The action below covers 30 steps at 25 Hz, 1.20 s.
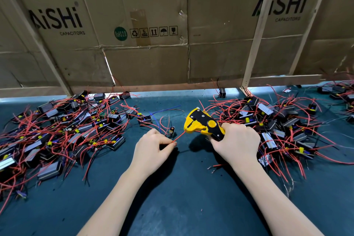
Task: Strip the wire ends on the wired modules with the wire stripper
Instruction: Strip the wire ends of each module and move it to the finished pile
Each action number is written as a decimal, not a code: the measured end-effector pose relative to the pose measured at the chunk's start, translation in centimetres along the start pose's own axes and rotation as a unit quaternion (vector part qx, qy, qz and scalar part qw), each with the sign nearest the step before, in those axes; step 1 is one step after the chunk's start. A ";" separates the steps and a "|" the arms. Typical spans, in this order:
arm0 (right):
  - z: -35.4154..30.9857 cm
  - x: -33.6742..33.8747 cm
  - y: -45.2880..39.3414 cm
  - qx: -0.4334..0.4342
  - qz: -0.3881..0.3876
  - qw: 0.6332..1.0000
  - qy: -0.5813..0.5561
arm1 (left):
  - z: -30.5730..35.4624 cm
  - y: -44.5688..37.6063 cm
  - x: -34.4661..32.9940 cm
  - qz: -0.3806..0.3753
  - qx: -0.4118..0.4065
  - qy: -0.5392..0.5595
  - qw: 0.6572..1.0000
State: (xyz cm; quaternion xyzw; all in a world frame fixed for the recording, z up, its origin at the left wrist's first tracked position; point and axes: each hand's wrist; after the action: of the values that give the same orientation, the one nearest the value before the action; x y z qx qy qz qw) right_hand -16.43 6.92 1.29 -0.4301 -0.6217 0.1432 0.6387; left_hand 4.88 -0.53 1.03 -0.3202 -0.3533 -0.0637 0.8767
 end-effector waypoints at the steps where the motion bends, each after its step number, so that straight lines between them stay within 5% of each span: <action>1: -0.1 0.0 0.0 -0.009 -0.008 1.000 0.002 | -0.1 0.0 0.0 -0.002 -0.001 0.000 1.000; 8: 0.3 -0.2 0.3 0.016 0.079 0.997 -0.001 | -0.6 0.0 -0.1 0.015 -0.014 0.000 1.000; 11: 0.3 -0.3 0.4 0.042 0.085 0.995 -0.019 | -1.3 -0.5 0.1 0.104 -0.029 -0.014 0.994; 15: -0.2 -0.2 0.6 0.126 0.087 0.986 -0.072 | -1.8 -1.8 1.8 0.211 0.082 0.046 0.973; 19: -1.7 0.1 0.7 0.200 0.067 0.971 -0.112 | 1.1 -5.6 4.1 0.141 0.124 0.154 0.970; 22: -2.3 0.2 1.2 0.243 0.029 0.965 -0.098 | 5.6 -8.8 4.1 0.069 0.069 0.251 0.963; 27: -1.8 0.2 1.2 0.217 -0.015 0.973 -0.080 | 10.6 -7.2 0.7 -0.236 -0.090 0.380 0.890; 30: -1.4 -0.1 1.1 0.196 -0.010 0.977 -0.082 | 7.0 -6.4 1.7 -0.130 -0.061 0.341 0.929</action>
State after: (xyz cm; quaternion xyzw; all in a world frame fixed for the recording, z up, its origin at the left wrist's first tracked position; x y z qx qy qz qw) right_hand -14.80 7.03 0.64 -0.2772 -0.6363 0.2903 0.6589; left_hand -0.08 -1.13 9.27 -0.2831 -0.0675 -0.3035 0.9073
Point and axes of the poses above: each hand's wrist, its own y-axis away from the middle knuckle, its own x-axis out of the back of the hand, z = x × y, and after that the axes turned 10 degrees about z, right-handed
